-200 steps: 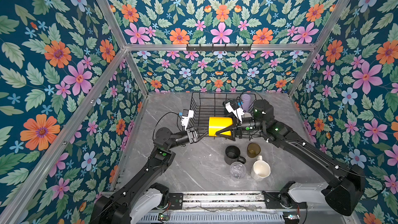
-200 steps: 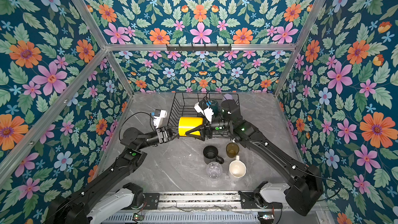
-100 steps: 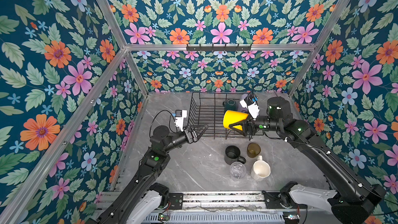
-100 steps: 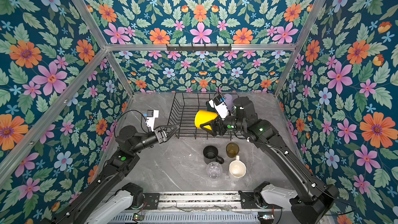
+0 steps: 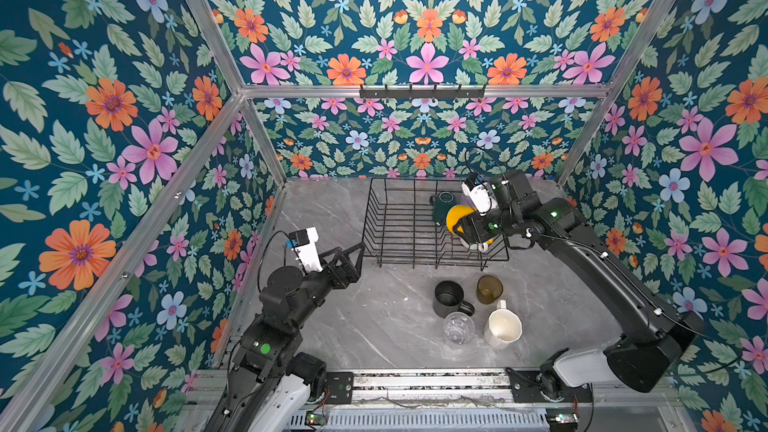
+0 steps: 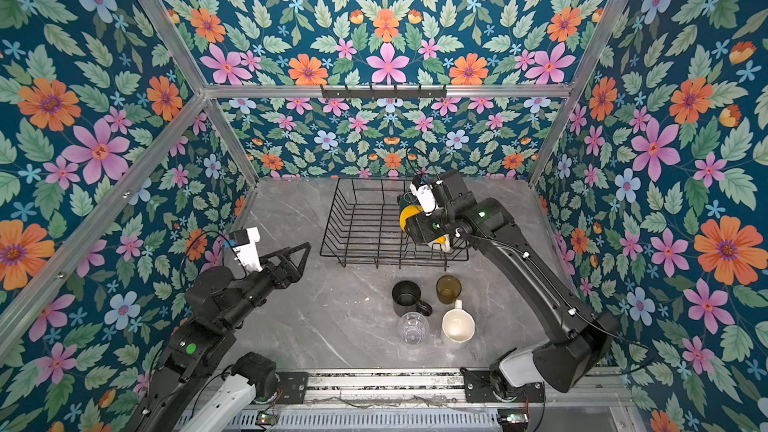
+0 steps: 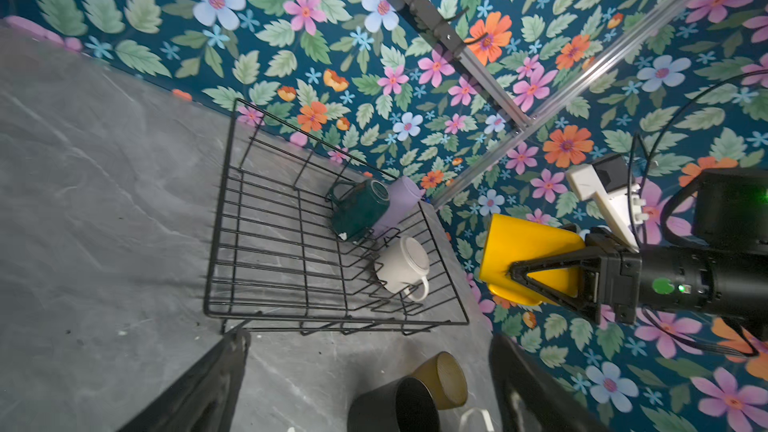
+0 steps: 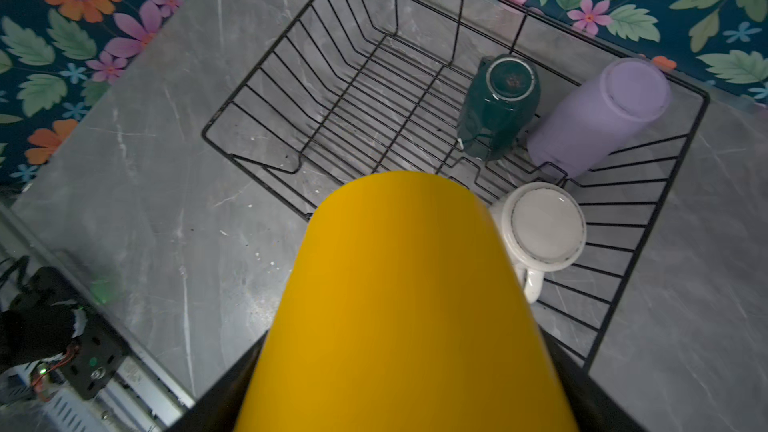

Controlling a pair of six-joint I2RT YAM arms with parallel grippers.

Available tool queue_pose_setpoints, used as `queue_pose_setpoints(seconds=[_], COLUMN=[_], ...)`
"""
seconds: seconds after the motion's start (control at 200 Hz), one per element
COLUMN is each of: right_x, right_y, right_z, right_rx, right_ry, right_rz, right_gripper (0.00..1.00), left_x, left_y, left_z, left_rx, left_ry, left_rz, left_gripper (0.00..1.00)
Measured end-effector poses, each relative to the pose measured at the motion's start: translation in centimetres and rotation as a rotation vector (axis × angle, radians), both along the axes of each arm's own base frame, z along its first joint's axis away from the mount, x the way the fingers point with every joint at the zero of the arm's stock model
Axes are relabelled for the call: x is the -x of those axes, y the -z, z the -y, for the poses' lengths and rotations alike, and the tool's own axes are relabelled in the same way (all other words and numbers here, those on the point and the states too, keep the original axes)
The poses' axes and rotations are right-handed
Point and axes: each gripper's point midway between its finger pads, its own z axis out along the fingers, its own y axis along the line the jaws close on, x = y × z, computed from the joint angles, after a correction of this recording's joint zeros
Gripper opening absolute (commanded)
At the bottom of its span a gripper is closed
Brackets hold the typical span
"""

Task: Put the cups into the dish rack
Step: 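Open the left gripper and carry the yellow mug over the rack with the right, then lower the yellow mug upside down beside the white mug with the right gripper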

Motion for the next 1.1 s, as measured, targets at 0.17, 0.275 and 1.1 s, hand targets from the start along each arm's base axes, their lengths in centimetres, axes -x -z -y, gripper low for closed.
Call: queue_pose_setpoints(seconds=[0.17, 0.275, 1.1], right_x=[-1.7, -2.7, -6.5], right_y=[1.6, 2.7, 11.1], right_z=[-0.1, -0.3, -0.3], right_rx=[0.072, 0.109, 0.310], right_ry=[0.031, 0.040, 0.052], right_rz=[-0.043, -0.075, -0.255], right_gripper=[0.00, 0.00, 0.00], left_x=[0.8, 1.2, 2.8], left_y=[0.6, 0.8, 2.0], left_z=[-2.0, -2.8, -5.0], left_rx=[-0.039, -0.052, -0.090], left_ry=[-0.081, -0.114, -0.183], left_rz=[-0.013, -0.020, -0.051], left_gripper=[0.97, 0.98, 1.00])
